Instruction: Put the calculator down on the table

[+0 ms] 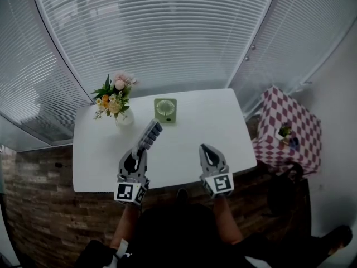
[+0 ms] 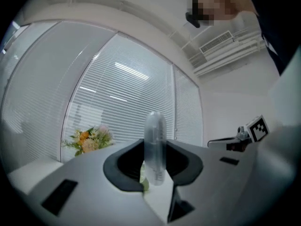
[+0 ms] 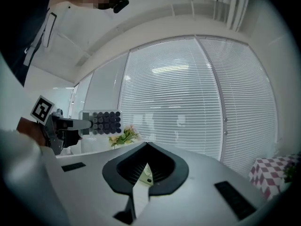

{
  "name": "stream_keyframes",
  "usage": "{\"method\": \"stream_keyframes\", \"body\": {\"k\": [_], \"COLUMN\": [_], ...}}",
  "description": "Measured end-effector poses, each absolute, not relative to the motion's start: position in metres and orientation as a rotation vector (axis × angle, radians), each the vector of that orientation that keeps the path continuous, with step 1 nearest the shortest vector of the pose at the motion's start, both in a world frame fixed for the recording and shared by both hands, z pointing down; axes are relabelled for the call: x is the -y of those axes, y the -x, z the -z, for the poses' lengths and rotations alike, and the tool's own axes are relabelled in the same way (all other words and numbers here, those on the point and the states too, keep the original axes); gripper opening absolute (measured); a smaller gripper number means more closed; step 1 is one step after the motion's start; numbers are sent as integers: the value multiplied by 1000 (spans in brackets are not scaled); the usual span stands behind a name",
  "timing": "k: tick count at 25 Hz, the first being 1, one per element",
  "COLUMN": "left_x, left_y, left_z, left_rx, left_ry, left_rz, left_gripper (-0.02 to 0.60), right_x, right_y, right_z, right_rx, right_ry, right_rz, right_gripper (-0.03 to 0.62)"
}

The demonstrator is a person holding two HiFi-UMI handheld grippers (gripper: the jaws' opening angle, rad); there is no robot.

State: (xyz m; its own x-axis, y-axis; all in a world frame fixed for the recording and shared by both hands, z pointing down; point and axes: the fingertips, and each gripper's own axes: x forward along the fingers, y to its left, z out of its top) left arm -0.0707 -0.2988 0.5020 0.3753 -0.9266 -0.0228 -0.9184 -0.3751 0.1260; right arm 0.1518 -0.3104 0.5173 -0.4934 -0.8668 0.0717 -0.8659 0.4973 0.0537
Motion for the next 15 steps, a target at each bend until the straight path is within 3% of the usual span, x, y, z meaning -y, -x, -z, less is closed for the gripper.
{"method": "stream_keyframes", "body": {"k": [5,15], "left_x": [307,313], "left_y": [82,85], "left_z": [-518,-519], "left_rx": [1458,1030], "left_ry": [-2266,-1700], "left_rz": [461,841], "left_gripper": [100,100], "right_x": [305,301], "right_y": [-154,-145], "right_z": [-525,-517], "right_rx": [2604,2656], "right_ry": [-1529,-1524], "right_rz": [-38,-36], "right_gripper": [5,5]}}
